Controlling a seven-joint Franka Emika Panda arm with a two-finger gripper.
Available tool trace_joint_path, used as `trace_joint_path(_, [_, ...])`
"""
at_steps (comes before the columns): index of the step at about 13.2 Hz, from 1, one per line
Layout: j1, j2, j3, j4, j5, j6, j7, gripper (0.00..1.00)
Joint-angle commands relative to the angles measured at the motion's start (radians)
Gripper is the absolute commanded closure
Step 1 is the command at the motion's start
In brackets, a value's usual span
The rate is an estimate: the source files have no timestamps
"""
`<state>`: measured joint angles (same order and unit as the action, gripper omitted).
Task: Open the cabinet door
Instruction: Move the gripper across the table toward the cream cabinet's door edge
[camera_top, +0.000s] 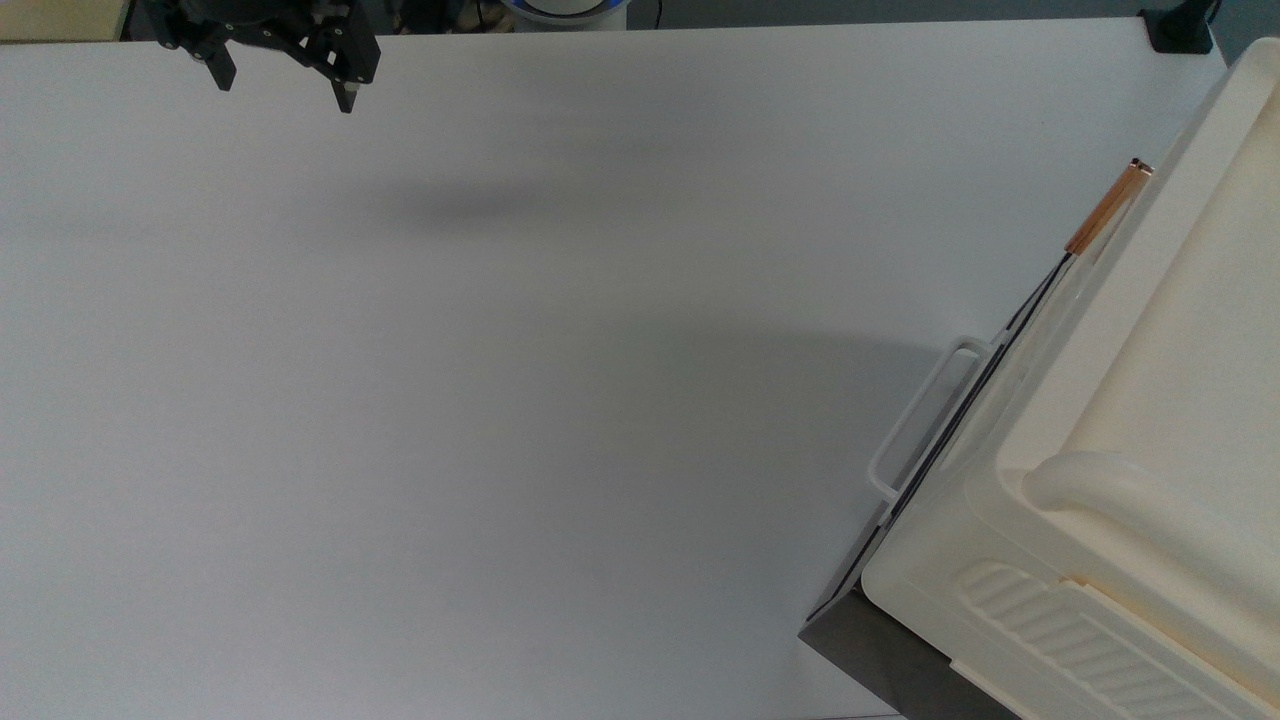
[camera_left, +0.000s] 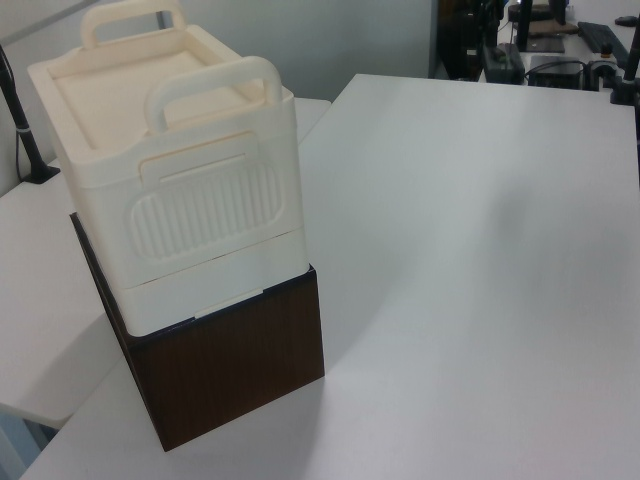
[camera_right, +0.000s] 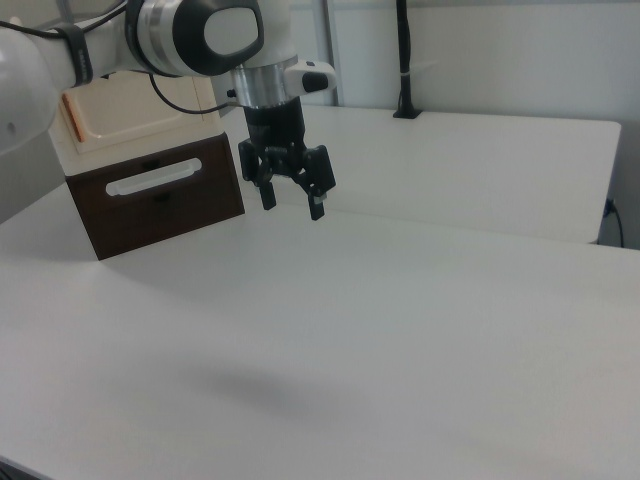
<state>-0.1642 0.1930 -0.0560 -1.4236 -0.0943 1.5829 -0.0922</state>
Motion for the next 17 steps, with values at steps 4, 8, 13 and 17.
trace_joint_path(4, [-0.026, 0.005, -0.004, -0.011, 0.151, 0.006, -0.066, 0.00])
trace_joint_path(8, [-0.018, -0.007, -0.004, -0.011, 0.153, 0.005, -0.061, 0.00])
trace_joint_path(13, [0.009, -0.007, 0.001, -0.009, 0.168, -0.001, -0.075, 0.00])
trace_joint_path(17, [0.148, 0.008, -0.007, 0.023, 0.188, 0.019, -0.098, 0.00])
